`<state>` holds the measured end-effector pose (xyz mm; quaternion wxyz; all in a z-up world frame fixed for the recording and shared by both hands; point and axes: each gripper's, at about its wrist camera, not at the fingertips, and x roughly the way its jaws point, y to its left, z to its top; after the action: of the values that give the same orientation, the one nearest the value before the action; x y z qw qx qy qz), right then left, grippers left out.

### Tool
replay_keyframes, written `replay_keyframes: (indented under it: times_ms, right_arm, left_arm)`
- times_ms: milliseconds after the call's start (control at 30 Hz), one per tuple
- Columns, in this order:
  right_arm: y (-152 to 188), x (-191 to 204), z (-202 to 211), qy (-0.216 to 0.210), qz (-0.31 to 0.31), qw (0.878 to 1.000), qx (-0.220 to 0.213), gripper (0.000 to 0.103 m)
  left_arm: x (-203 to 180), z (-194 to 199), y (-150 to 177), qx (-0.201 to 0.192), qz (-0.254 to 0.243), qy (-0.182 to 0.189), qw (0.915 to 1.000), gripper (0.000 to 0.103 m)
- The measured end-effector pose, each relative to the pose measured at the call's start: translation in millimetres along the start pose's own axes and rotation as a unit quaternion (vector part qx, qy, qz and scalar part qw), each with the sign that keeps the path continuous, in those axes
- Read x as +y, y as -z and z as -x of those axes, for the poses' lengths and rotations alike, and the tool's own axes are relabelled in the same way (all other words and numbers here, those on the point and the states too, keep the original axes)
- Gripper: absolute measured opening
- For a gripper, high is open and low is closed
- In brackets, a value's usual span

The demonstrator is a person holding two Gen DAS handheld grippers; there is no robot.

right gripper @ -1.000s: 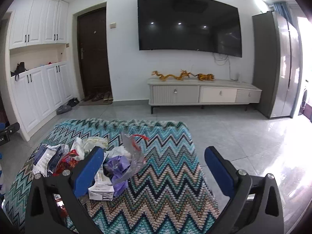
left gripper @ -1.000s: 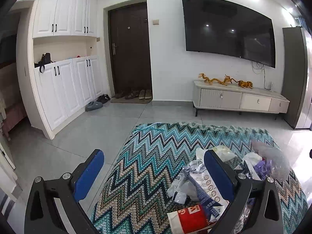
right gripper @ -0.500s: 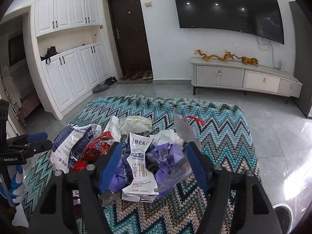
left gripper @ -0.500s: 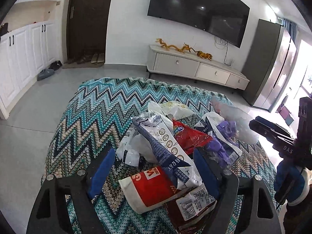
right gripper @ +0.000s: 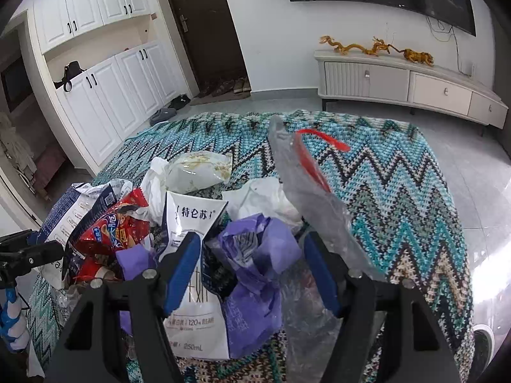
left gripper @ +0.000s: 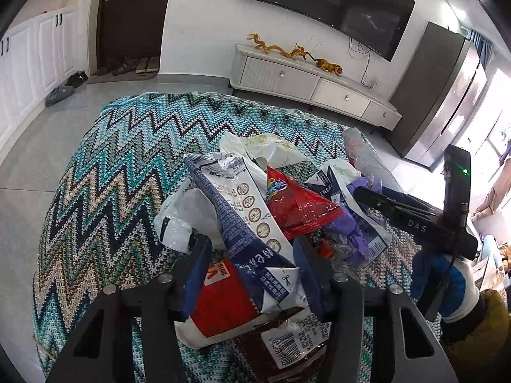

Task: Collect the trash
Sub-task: 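Grasp the blue-white carton with the left tool while the right tool grasps the purple bag, then carry both items over the white bin and open both tools to drop them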

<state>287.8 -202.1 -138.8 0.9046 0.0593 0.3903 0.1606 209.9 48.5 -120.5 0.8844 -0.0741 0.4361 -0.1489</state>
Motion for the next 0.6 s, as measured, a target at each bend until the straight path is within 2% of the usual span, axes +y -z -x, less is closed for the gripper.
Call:
replay_keyframes:
  times_ms: [67, 133, 300, 600]
  right_arm:
    - [0, 0, -4, -0.01, -0.007, 1.0, 0.004, 0.039]
    - [2, 0, -2, -0.014, -0.008, 1.0, 0.001, 0.033]
    - [2, 10, 26, -0.021, 0.003, 0.999, -0.031, 0.031]
    - [-4, 29, 104, -0.052, 0.01, 0.993, -0.102, 0.031]
  left_arm:
    - [-1, 0, 0, 0.002, 0.005, 0.014, 0.9999, 0.035]
    - [-4, 1, 0, -0.001, 0.008, 0.018, 0.9998, 0.027]
    - [-5, 8, 2, -0.016, 0.01, 0.018, 0.9997, 0.025]
    - [-10, 62, -3, -0.077, 0.006, 0.01, 0.997, 0.025]
